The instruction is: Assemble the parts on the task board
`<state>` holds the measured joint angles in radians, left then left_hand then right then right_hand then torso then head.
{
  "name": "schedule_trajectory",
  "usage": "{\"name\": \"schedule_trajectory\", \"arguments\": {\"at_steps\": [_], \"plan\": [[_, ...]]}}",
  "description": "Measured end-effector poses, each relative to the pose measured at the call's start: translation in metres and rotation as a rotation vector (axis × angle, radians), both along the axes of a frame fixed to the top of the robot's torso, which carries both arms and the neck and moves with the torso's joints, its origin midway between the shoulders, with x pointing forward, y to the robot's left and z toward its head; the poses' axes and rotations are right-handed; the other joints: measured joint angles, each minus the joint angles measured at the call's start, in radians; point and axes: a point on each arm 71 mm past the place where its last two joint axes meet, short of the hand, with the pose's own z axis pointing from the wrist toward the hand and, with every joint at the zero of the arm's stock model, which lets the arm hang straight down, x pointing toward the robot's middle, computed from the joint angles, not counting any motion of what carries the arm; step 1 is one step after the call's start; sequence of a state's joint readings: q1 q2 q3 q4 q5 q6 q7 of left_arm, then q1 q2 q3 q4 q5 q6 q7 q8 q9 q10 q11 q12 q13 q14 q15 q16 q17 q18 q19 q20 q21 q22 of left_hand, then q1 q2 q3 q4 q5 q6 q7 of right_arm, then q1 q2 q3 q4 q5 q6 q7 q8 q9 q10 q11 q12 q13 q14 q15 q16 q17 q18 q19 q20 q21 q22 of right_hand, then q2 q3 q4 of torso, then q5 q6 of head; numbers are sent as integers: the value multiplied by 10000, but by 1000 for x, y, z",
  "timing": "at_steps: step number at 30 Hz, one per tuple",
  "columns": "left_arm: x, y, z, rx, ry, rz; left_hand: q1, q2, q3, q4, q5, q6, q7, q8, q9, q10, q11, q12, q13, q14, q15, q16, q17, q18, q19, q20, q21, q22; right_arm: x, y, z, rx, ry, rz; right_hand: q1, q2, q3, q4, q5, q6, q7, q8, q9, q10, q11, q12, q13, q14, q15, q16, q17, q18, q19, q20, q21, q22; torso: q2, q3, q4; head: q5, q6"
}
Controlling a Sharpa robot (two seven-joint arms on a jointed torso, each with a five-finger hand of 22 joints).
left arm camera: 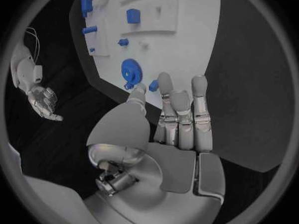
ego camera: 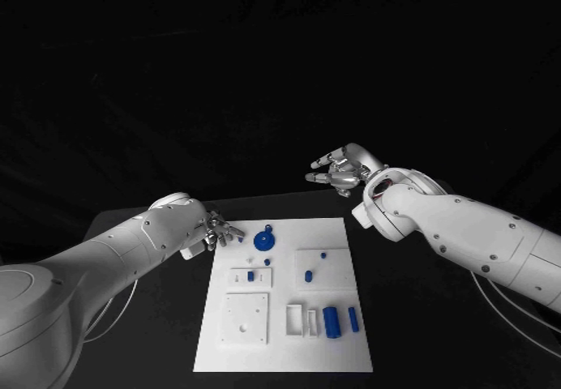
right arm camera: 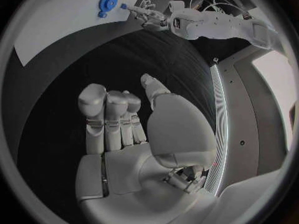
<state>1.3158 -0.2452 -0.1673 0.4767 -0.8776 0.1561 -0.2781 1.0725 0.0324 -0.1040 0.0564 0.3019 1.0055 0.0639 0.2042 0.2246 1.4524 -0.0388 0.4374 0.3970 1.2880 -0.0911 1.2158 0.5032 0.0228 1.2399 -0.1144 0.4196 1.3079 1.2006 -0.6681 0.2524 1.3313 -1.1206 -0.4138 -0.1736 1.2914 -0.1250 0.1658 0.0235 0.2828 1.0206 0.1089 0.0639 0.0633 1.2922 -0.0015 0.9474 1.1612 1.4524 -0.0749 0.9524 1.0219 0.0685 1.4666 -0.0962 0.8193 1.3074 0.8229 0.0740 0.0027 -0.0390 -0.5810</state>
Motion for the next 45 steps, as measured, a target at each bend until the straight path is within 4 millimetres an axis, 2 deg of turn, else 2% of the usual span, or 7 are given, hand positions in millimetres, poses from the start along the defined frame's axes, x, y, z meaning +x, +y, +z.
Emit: {"name": "schedule_trajectory", "arguments": {"at_steps": [10,20,24,29,34,45], "plan": [[0,-4,0,-245,80,-76,81,115,47,-47,68,0,0,-39,-35,0,0,0,-1,0,0,0,-10,1,0,0,0,-1,0,1,1,-6,-8,4,0,0,0,0,0,0,0,0,0,1,1,0,0,0,0,0,0,0,0,0,0,0,8,1,0,-22,1],[0,-6,0,-379,101,-120,558,696,304,-374,68,73,1,-119,-82,0,0,0,-2,-35,-35,0,-20,0,0,0,0,-2,1,2,0,-11,-3,8,0,0,0,0,0,0,0,0,0,16,15,0,1,0,0,0,1,0,0,0,0,0,8,3,0,-38,-16],[0,-6,0,-415,122,-131,799,1016,442,-590,68,150,-6,-119,-82,0,0,-39,-18,-34,-35,-1,-20,0,0,-1,0,-3,1,3,0,-13,-2,10,0,0,0,0,0,0,0,0,0,16,16,0,1,0,0,0,0,0,0,0,0,-1,4,5,0,-46,-26],[-1,-7,-1,-475,162,-184,999,1216,510,-832,68,196,-52,-119,-60,0,0,-39,-28,-34,-35,40,-19,1,0,0,0,-4,1,4,0,-14,2,13,0,0,0,0,-1,0,0,0,0,16,16,0,2,0,0,0,0,0,0,0,0,-1,4,6,0,-54,-29],[-1,-9,-1,-541,206,-245,1039,1362,520,-1024,68,196,-52,-119,71,0,0,-39,-40,-34,-35,40,-19,0,0,0,0,-4,1,5,0,-13,10,18,0,0,0,0,0,0,0,0,0,16,16,0,1,0,0,0,0,0,0,0,0,0,4,6,-3,-59,-25],[-1,-10,-1,-592,295,-321,1085,1408,506,-1100,68,196,-51,-71,160,0,0,-77,-40,-107,-34,40,-19,-1,-74,-1,0,-5,1,6,0,-15,25,25,0,0,0,0,0,0,0,0,0,17,16,0,2,0,0,0,3,0,0,0,0,-1,16,9,-1,-50,-32]]}}
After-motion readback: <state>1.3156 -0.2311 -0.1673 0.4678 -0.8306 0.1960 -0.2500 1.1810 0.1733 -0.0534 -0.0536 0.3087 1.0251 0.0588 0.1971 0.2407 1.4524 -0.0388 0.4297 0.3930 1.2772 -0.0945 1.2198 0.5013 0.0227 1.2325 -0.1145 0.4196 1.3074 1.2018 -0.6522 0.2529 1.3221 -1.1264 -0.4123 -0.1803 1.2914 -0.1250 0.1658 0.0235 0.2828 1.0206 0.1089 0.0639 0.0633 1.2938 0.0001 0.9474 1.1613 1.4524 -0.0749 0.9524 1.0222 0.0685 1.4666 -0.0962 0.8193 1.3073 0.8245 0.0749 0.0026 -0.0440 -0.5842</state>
